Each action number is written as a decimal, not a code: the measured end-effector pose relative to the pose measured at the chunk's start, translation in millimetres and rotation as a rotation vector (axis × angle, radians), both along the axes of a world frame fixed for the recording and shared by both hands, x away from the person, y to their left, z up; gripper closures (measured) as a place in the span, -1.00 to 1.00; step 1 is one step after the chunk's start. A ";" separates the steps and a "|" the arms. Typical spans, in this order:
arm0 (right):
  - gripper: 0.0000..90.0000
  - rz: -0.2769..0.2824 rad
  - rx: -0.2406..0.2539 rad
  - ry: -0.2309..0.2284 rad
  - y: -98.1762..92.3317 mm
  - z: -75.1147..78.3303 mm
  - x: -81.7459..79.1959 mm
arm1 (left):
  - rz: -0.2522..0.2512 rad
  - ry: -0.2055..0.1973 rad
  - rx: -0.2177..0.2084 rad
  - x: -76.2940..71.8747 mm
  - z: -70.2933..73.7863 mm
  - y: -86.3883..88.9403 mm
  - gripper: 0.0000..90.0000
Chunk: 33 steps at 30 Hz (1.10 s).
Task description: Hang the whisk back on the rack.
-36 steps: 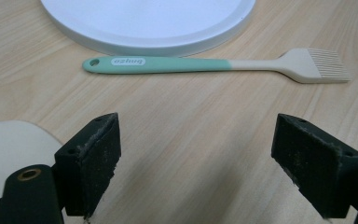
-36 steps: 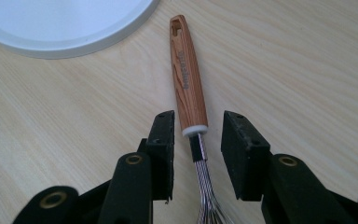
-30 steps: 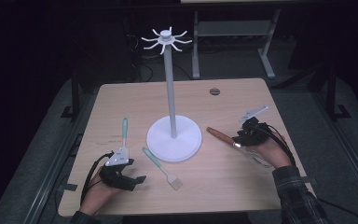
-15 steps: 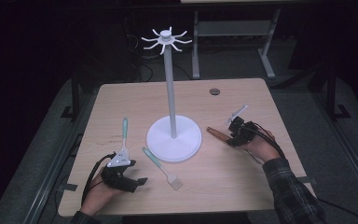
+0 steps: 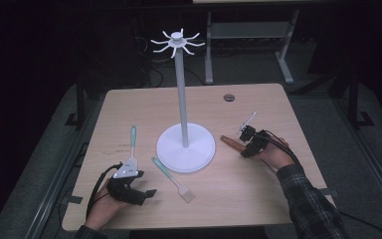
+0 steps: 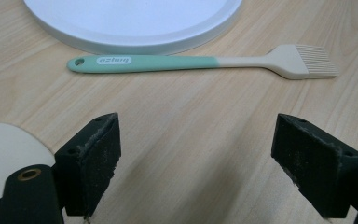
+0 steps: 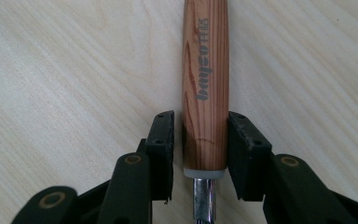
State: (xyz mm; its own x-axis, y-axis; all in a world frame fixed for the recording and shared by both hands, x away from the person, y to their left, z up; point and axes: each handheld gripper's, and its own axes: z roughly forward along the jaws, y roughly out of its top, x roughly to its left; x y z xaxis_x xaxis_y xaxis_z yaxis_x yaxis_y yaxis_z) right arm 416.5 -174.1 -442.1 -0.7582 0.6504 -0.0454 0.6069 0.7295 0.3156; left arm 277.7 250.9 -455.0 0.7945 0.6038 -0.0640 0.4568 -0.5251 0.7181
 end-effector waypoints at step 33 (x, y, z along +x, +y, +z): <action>0.57 -0.112 0.311 -0.079 -29.2 45.5 -17.2 | 0.023 -0.013 -0.016 -3.4 2.5 4.3 -0.66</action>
